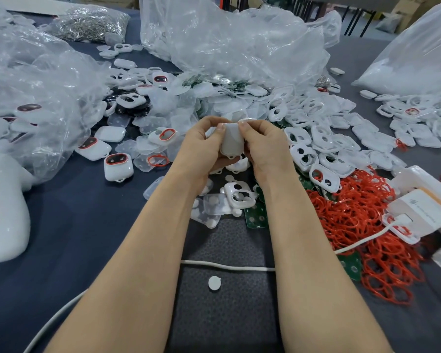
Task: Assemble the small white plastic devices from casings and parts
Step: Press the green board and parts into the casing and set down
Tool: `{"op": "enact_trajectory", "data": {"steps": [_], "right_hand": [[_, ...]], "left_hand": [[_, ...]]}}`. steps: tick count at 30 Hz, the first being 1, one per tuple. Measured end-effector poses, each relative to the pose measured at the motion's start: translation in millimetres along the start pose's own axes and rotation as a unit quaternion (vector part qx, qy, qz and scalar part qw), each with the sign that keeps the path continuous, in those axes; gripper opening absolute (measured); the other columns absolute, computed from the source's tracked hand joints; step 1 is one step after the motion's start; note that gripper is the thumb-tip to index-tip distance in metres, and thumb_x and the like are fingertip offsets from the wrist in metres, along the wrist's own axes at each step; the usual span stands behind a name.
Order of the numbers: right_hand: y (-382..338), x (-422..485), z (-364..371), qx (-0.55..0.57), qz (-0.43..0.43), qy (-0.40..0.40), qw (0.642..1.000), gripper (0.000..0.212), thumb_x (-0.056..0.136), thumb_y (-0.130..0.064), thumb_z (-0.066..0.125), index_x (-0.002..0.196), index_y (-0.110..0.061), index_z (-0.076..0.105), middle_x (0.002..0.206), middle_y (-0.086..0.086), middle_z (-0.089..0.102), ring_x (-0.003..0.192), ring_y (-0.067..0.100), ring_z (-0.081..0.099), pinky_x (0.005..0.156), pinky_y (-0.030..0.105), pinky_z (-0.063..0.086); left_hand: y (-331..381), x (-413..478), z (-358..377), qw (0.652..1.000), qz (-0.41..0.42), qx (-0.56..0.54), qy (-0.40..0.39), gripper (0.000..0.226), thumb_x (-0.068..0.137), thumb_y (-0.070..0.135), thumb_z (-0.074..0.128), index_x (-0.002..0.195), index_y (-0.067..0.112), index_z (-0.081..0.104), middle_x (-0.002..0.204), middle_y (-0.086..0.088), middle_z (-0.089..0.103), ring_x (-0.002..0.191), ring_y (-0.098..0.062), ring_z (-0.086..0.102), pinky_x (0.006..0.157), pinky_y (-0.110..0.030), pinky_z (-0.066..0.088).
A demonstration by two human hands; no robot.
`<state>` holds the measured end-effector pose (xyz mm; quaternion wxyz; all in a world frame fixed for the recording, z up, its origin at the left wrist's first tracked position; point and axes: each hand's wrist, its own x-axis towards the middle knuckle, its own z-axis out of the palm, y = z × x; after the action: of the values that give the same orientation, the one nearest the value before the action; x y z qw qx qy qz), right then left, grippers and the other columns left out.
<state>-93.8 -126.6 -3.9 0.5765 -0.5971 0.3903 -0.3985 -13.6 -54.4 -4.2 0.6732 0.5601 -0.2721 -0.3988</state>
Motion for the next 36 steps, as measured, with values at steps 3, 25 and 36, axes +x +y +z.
{"op": "enact_trajectory", "data": {"steps": [3,25,36], "right_hand": [[0,-1,2,-0.017,-0.011,0.012,1.000,0.020,0.092,-0.011,0.058,0.074,-0.018,0.059,0.081,0.004,0.058,0.080,0.019,0.053,0.074,0.035,0.045],[-7,-14,1,-0.260,-0.160,-0.006,0.952,0.031,0.087,-0.024,0.068,0.117,-0.017,0.064,0.101,0.001,0.060,0.083,0.011,0.054,0.081,0.023,0.047],[-7,-20,15,-0.392,-0.184,-0.038,0.901,0.054,0.084,-0.028,0.070,0.132,-0.011,0.053,0.124,0.010,0.044,0.113,0.024,0.048,0.094,0.021,0.031]], "left_hand": [[0,0,-1,1.000,-0.004,-0.003,-0.004,0.014,0.102,0.017,0.044,0.095,0.016,0.056,0.101,-0.009,0.059,0.080,-0.022,0.062,0.067,-0.031,0.061],[3,0,0,0.994,-0.020,-0.084,0.073,0.015,0.102,0.015,0.043,0.093,0.018,0.055,0.104,-0.012,0.062,0.087,-0.023,0.064,0.063,-0.025,0.058],[6,3,2,0.980,-0.048,-0.154,0.113,0.024,0.103,0.008,0.035,0.088,0.017,0.052,0.080,-0.005,0.060,0.048,-0.005,0.060,0.048,-0.017,0.052]]}}
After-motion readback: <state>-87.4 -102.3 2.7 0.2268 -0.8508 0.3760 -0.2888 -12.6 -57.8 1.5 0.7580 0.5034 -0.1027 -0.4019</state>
